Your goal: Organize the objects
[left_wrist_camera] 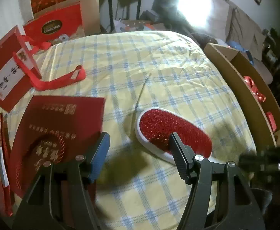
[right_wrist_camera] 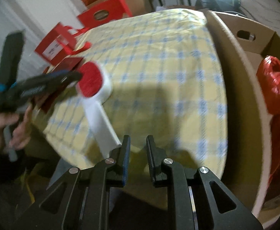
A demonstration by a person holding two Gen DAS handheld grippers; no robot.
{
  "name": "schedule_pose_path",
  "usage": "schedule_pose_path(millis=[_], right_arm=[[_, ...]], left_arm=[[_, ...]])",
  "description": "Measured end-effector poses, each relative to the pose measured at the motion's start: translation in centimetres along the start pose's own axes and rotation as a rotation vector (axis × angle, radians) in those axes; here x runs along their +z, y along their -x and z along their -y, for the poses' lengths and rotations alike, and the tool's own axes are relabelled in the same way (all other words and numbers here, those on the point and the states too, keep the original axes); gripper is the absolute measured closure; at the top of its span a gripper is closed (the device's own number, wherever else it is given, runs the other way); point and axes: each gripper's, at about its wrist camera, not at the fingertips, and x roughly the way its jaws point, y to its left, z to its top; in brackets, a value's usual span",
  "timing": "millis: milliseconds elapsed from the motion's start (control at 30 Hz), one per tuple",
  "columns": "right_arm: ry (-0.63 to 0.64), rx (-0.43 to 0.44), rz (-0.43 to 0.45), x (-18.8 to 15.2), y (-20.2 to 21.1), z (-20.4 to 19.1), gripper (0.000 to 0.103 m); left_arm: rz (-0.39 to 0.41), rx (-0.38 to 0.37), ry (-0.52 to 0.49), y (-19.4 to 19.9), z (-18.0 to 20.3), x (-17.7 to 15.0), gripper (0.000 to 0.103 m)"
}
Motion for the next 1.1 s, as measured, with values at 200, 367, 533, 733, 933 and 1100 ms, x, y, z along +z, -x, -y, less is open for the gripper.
schedule_pose_path(millis=[200,367,533,733,933,1100], right_arm=[[0.02,0.04,0.001,-1.9,0.1,-2.1,0.085],[0.033,0.02,0.07,-3.0,1.6,-2.3,0.066],[0.05,-0.072,0.199,-4.7,3.1,-3.3,0.059],[0.113,-0.066,0.234,-5.7,2.2,-5.5,0.058],[0.19,-0.082,0.261,-5.8,1.4,-6.8,0.052],[0.19,-0.094,0.238,-5.5,-0.3,-6.8,0.052]], left_arm=[[-0.014,-0.031,-0.033,-0.6,2.2,0.7,0.042],[-0.048,-0.061,0.041,-0.3,1.7,0.8,0.036],[-0.096,-0.126,0.175,0.2,-0.2,1.5,0.022],[-0.173,-0.161,0.259,-0.8,-0.4,1.9,0.022],[-0.225,-0.143,0.238,-2.9,2.1,1.6,0.02],[-0.222,-0.1,0.231,-4.1,3.6,1.5,0.008]])
